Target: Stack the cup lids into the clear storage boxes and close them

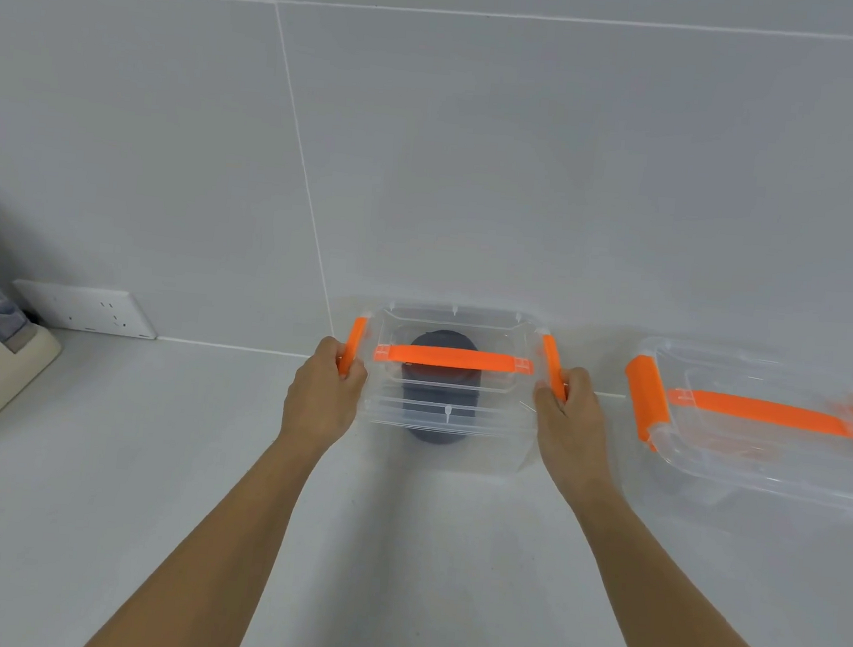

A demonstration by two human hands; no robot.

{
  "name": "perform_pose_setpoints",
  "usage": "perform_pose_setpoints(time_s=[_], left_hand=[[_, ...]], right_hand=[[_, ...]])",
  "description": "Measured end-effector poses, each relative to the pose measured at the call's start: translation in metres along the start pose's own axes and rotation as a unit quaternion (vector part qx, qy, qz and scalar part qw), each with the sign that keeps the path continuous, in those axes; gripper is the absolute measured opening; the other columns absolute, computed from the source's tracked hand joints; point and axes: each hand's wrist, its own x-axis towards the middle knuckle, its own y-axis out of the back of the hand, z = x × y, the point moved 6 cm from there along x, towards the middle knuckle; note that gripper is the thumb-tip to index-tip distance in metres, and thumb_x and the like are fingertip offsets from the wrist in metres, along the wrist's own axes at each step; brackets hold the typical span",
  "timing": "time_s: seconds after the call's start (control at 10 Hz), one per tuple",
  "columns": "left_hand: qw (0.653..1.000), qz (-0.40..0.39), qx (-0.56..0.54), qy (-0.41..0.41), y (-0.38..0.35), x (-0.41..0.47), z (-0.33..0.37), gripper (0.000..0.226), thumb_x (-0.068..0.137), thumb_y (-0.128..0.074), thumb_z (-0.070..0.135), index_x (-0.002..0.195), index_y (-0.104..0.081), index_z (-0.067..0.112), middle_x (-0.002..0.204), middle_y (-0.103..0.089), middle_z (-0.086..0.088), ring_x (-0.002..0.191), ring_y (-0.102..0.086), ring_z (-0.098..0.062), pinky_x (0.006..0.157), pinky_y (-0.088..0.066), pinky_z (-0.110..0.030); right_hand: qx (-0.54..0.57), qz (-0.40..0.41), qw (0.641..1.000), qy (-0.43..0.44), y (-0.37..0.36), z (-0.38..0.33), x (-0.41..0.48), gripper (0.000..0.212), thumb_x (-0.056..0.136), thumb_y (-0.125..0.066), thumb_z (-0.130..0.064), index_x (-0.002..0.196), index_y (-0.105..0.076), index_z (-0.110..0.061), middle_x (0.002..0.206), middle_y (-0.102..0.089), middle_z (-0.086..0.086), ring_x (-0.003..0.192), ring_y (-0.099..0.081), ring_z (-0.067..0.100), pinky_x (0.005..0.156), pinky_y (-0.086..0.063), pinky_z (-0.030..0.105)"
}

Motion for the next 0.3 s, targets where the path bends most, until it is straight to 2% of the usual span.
perform_pose_setpoints(time_s=[0.1, 0.2, 0.3], left_hand=[[1.0, 0.001, 0.018, 0.004, 0.0014, -0.0019, 0.0019, 0.026, 0.097, -0.041, 0.034, 0.098, -0.049, 0.009, 0.086, -0.06, -0.013, 0.068, -0.053, -0.023, 0.063, -0.044, -0.035], [0.998, 0.003, 0.067, 0.003, 0.0033, -0.0047, 0.0049, 0.025, 0.098, -0.038, 0.031, 0.1, -0.048, 0.008, 0.082, -0.056, -0.009, 0.069, -0.052, -0.023, 0.062, -0.039, -0.032], [0.993, 0.0, 0.118, -0.002, 0.0081, -0.0081, 0.0082, 0.032, 0.099, -0.035, 0.036, 0.102, -0.05, 0.007, 0.08, -0.055, -0.006, 0.069, -0.053, -0.024, 0.062, -0.04, -0.032]], right_hand=[[0.0, -0.002, 1.0, -0.003, 0.0004, 0.0006, -0.0004, 0.016, 0.095, -0.041, -0.021, 0.08, -0.039, -0.017, 0.069, -0.037, 0.0, 0.058, -0.036, 0.015, 0.053, -0.03, 0.025], [-0.002, -0.013, 1.0, -0.017, 0.0008, 0.0029, -0.0008, 0.016, 0.095, -0.04, -0.026, 0.094, -0.045, -0.011, 0.072, -0.042, 0.002, 0.063, -0.042, 0.018, 0.056, -0.033, 0.029], [-0.032, -0.033, 0.998, -0.03, 0.0039, -0.0008, -0.0014, 0.028, 0.095, -0.04, -0.036, 0.106, -0.048, -0.011, 0.086, -0.052, 0.007, 0.075, -0.05, 0.022, 0.067, -0.039, 0.033]])
